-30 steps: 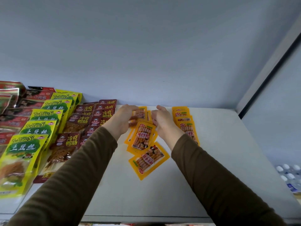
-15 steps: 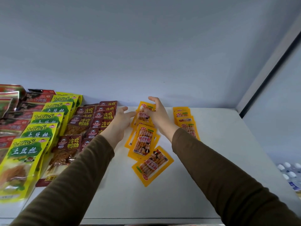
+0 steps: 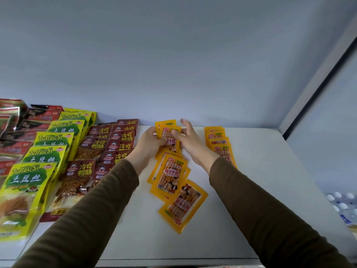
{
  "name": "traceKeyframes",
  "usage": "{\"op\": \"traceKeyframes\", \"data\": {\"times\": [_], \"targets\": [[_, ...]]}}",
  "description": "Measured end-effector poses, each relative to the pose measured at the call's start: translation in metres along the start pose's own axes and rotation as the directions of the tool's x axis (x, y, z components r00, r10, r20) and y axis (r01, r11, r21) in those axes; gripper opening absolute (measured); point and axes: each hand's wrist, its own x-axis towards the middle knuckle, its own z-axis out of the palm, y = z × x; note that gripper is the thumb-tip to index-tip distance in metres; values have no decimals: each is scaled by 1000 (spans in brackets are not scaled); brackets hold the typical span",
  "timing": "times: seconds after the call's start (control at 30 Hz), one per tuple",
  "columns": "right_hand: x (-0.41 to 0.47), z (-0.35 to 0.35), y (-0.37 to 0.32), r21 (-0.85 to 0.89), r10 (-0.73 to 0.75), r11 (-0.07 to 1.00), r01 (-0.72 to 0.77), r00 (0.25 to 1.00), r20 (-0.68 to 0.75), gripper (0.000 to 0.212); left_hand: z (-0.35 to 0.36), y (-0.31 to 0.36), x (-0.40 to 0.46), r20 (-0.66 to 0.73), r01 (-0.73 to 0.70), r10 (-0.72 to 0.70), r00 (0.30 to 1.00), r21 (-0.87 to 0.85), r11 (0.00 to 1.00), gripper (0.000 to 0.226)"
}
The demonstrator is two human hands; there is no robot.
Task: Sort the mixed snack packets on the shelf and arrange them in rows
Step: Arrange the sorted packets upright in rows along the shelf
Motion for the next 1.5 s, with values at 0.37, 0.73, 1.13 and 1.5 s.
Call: {"op": "traceKeyframes", "data": {"times": [0.37, 0.73, 1.13, 1.5], "targets": [[6, -2, 6, 207, 123, 972, -110, 991, -49, 10, -12, -15, -74, 176, -270, 205, 963, 651, 709, 105], [9, -5, -2, 107, 219, 969, -224, 974, 57, 10, 29, -66, -123, 259, -331, 250, 933, 891, 312, 94], [15, 32, -29, 219, 258, 928, -302, 943, 209, 12, 10, -58, -78, 119, -285, 373, 920, 856, 431, 82], [17, 52, -32, 31, 227, 970, -239, 948, 224, 40, -7, -58, -77, 90, -230, 300, 950, 851, 472, 83]]}}
